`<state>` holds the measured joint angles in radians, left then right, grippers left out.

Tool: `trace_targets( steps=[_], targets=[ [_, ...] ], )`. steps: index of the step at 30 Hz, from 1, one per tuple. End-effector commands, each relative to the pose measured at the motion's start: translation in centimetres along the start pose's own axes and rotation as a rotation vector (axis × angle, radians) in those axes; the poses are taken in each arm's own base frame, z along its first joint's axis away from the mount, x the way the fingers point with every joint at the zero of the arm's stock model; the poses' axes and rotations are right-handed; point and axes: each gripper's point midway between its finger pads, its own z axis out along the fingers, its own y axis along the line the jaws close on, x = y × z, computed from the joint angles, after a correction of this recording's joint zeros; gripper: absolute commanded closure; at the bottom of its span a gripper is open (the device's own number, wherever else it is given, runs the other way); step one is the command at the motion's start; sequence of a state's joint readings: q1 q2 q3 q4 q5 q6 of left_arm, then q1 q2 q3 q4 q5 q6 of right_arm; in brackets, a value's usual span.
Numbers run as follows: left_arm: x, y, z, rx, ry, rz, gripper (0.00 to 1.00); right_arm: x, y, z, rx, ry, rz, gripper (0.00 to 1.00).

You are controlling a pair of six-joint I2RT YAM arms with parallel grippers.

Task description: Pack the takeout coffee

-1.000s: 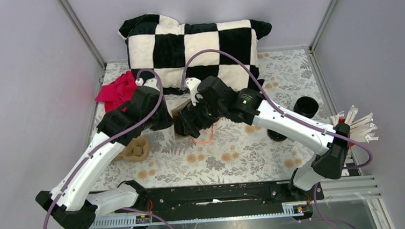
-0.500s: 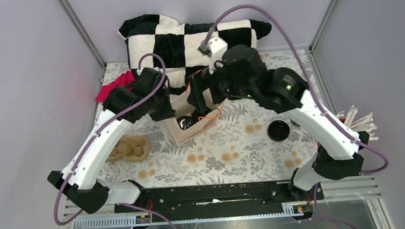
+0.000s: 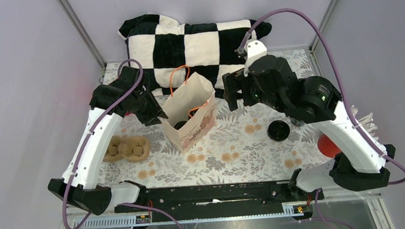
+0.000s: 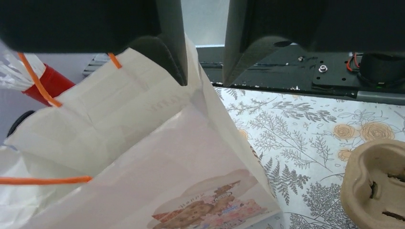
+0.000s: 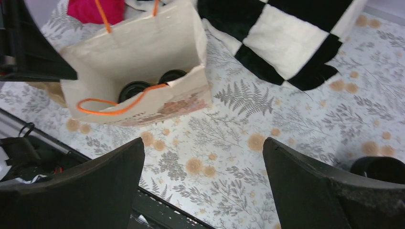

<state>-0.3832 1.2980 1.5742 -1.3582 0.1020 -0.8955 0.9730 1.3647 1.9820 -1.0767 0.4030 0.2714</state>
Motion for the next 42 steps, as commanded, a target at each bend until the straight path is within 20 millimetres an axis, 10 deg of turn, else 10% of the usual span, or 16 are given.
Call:
trace_targets(
  steps=[1, 11, 21, 32, 42],
  targets=[
    [-0.7, -0.7, -3.2, 0.072, -0.076, 0.022, 0.57, 0.2, -2.9, -1.1, 0.122, -0.021, 0.020, 0.00],
    [-3.9, -3.4, -10.3, 0.276, -0.363, 0.145, 0.20, 2.0, -7.1, -2.4, 0.320, 0.015, -0.013, 0.00],
    [-6.0, -7.1, -14.9, 0.466, -0.567, 0.344, 0.07, 6.5, -14.6, -1.5, 0.499, 0.169, 0.124, 0.00],
    [-7.2, -7.7, -15.1, 0.456, -0.643, 0.500, 0.03, 11.9, -23.3, -2.5, 0.796, 0.419, 0.315, 0.00],
    [-6.5, -8.4, -13.5, 0.379, -0.635, 0.580, 0.01, 12.7, -27.9, -3.6, 1.106, 0.516, 0.180, 0.00]
  ],
)
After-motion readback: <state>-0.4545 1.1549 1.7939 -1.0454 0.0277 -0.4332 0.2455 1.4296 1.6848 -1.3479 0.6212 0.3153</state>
